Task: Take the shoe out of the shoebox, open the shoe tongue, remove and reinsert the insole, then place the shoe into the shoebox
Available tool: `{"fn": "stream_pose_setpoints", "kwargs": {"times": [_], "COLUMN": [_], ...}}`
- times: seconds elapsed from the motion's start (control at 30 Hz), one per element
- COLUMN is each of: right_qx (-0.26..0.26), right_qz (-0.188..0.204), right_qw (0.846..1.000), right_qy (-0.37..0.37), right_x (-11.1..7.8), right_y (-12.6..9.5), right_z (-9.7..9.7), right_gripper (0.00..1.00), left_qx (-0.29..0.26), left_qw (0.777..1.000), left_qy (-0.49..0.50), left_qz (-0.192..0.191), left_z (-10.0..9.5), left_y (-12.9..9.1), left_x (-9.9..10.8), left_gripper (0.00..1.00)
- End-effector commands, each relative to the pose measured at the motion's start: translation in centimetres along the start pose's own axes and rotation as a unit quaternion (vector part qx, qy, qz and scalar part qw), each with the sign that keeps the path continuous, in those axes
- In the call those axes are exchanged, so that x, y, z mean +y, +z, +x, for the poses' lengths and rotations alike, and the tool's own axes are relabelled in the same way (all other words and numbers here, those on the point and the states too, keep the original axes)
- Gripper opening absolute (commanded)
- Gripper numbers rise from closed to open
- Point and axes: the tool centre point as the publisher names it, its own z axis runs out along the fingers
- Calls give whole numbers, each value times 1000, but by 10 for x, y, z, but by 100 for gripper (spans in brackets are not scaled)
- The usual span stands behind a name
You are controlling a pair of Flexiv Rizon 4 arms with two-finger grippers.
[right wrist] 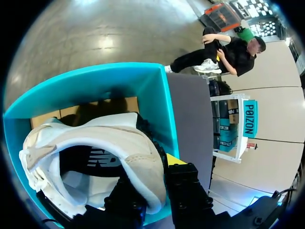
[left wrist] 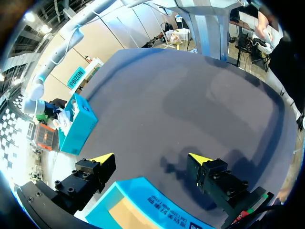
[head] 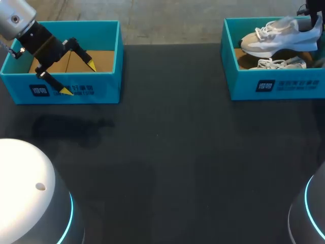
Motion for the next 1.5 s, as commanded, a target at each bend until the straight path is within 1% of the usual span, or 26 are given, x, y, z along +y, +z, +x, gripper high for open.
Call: {"fn": "stream_pose_setpoints", "kwargs": {"times": [0.03, 0.47, 0.67, 0.87, 1.5], "right_qx": [0, 2, 7, 5, 6], "right_qz": [3, 8, 4, 0, -2], "right_qw": [1000, 1000, 1000, 1000, 1000], "right_qy": [2, 10, 18, 13, 16], "right_x": [6, 7, 13, 15, 13], "right_y": [3, 21, 27, 35, 55], "right_z": [3, 14, 14, 19, 26], "right_gripper": [0, 0, 0, 0, 0], "left_qx": [2, 2, 2, 2, 2], "left_qw": [1000, 1000, 1000, 1000, 1000], "left_qy": [0, 0, 0, 0, 0], "left_qz": [0, 0, 0, 0, 0], "left_z": [-1, -1, -1, -1, -1], "left_y": [0, 0, 0, 0, 0], "left_x": [1, 1, 1, 1, 1], "left_gripper": [100, 100, 100, 100, 100]}}
